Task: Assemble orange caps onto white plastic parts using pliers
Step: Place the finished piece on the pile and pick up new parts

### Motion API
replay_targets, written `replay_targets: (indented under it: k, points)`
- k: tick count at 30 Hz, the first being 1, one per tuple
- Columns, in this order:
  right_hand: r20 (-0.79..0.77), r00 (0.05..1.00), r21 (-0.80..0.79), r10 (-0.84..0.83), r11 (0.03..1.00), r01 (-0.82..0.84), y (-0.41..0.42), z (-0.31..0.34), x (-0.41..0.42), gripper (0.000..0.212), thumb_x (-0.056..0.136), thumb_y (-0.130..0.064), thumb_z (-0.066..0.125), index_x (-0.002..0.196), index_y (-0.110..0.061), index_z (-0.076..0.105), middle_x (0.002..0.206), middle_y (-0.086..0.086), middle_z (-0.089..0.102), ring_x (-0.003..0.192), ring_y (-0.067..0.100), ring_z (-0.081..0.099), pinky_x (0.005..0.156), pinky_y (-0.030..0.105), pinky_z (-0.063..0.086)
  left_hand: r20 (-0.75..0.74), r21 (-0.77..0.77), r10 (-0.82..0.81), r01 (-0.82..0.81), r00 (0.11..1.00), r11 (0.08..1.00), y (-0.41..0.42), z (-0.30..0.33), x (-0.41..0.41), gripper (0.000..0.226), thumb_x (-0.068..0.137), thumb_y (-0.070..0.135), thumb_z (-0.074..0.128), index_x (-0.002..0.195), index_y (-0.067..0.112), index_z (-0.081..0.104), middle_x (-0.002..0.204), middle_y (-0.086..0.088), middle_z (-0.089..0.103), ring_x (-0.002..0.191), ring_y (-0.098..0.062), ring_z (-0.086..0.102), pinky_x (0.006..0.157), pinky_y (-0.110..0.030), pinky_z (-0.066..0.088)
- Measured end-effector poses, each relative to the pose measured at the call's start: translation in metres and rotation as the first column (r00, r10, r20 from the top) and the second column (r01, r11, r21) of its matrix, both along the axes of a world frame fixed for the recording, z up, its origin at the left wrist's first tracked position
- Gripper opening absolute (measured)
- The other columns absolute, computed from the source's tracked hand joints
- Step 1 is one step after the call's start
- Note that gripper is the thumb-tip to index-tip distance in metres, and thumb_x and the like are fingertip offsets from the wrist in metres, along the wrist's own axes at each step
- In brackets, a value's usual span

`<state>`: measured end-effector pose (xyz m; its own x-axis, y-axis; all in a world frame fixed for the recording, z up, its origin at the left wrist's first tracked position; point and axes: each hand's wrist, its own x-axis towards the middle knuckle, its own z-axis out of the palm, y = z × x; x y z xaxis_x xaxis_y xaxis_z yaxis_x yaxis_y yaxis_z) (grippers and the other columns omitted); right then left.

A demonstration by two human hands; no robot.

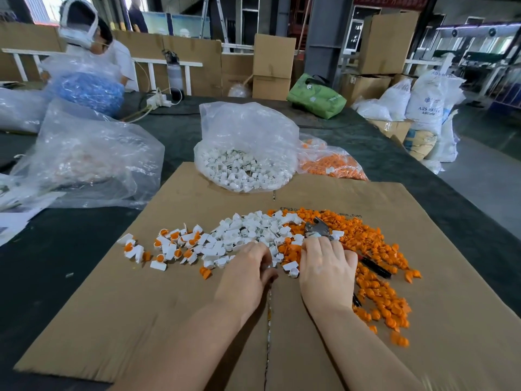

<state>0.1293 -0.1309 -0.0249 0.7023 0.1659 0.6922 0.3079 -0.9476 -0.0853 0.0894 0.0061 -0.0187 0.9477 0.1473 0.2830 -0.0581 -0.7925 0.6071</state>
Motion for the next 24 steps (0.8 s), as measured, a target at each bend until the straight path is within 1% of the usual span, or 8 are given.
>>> replay_targets:
  k: [1, 4, 5, 10, 14, 20, 22, 24]
  points:
    - [0.001, 1.000, 0.009, -0.010, 1.000, 0.010, -0.002, 0.001, 0.001, 0.024, 0.064, 0.002, 0.078, 0.074, -0.011, 0.060, 0.068, 0.003, 0.055, 0.062, 0.025, 0.052, 0.060, 0.037, 0.039, 0.008, -0.016, -0.003, 0.003, 1.000, 1.000, 0.000, 0.000, -0.001, 0.010, 0.089, 0.024, 0.063, 0.094, 0.025, 0.053, 0.084, 0.016, 0.044, 0.073, -0.001, 0.045, 0.063, -0.009, 0.035]
    - [0.007, 1.000, 0.108, 0.008, 0.994, -0.008, -0.002, 0.002, -0.002, 0.019, 0.070, -0.003, 0.077, 0.073, -0.011, 0.060, 0.070, 0.002, 0.057, 0.064, 0.026, 0.053, 0.064, 0.038, 0.039, 0.016, -0.034, -0.042, 0.043, 0.999, 0.999, 0.000, -0.003, -0.002, 0.031, 0.095, 0.021, 0.054, 0.126, 0.025, 0.054, 0.092, 0.016, 0.038, 0.079, 0.001, 0.046, 0.072, -0.008, 0.032]
    - [0.005, 1.000, 0.149, 0.030, 0.988, -0.031, 0.000, 0.002, -0.005, 0.018, 0.072, -0.005, 0.076, 0.073, -0.011, 0.060, 0.070, 0.001, 0.057, 0.065, 0.026, 0.053, 0.064, 0.038, 0.039, 0.014, -0.043, -0.053, 0.053, 0.999, 0.998, -0.001, -0.003, -0.002, 0.033, 0.097, 0.021, 0.051, 0.129, 0.024, 0.053, 0.090, 0.017, 0.036, 0.077, 0.001, 0.046, 0.073, -0.008, 0.031]
    - [-0.004, 0.989, 0.242, 0.147, 0.960, -0.141, 0.006, -0.001, -0.019, 0.016, 0.074, -0.009, 0.077, 0.073, -0.013, 0.061, 0.071, -0.002, 0.060, 0.067, 0.025, 0.055, 0.065, 0.037, 0.035, 0.036, -0.150, 0.022, -0.016, 0.999, 0.989, -0.005, -0.001, 0.001, 0.022, 0.090, 0.025, 0.063, 0.111, 0.022, 0.063, 0.093, 0.016, 0.050, 0.084, 0.001, 0.052, 0.072, 0.000, 0.034]
    - [-0.046, 0.974, 0.286, 0.221, 0.937, -0.199, 0.005, 0.001, -0.021, 0.015, 0.073, -0.008, 0.078, 0.073, -0.013, 0.065, 0.071, -0.003, 0.062, 0.068, 0.024, 0.059, 0.064, 0.039, 0.041, 0.009, -0.247, 0.070, -0.066, 0.997, 0.967, -0.010, -0.004, 0.000, 0.017, 0.086, 0.027, 0.067, 0.102, 0.023, 0.068, 0.088, 0.017, 0.059, 0.075, 0.012, 0.050, 0.069, 0.005, 0.033]
    - [-0.128, 0.956, 0.335, 0.265, 0.919, -0.210, 0.005, 0.002, -0.022, 0.013, 0.077, -0.011, 0.076, 0.073, -0.014, 0.064, 0.071, -0.005, 0.063, 0.070, 0.021, 0.058, 0.069, 0.037, 0.039, -0.070, -0.398, 0.167, -0.181, 0.983, 0.899, -0.008, -0.002, 0.004, 0.025, 0.088, 0.019, 0.064, 0.111, 0.027, 0.065, 0.094, 0.010, 0.062, 0.082, -0.002, 0.053, 0.064, -0.004, 0.036]
    - [-0.148, 0.950, 0.346, 0.275, 0.914, -0.211, 0.005, 0.002, -0.023, 0.012, 0.078, -0.012, 0.074, 0.074, -0.014, 0.064, 0.072, -0.005, 0.063, 0.070, 0.021, 0.058, 0.069, 0.037, 0.039, -0.083, -0.437, 0.168, -0.188, 0.982, 0.880, -0.007, -0.003, 0.005, 0.010, 0.089, 0.021, 0.064, 0.095, 0.029, 0.066, 0.092, 0.010, 0.063, 0.084, -0.004, 0.056, 0.063, -0.006, 0.036]
    - [-0.166, 0.941, 0.350, 0.294, 0.910, -0.223, 0.005, 0.003, -0.023, 0.010, 0.080, -0.012, 0.073, 0.075, -0.014, 0.064, 0.072, -0.005, 0.063, 0.070, 0.020, 0.057, 0.069, 0.035, 0.037, -0.083, -0.507, 0.169, -0.188, 0.982, 0.841, -0.005, -0.002, 0.004, 0.009, 0.088, 0.023, 0.065, 0.082, 0.029, 0.063, 0.082, 0.008, 0.065, 0.079, -0.006, 0.060, 0.060, -0.009, 0.038]
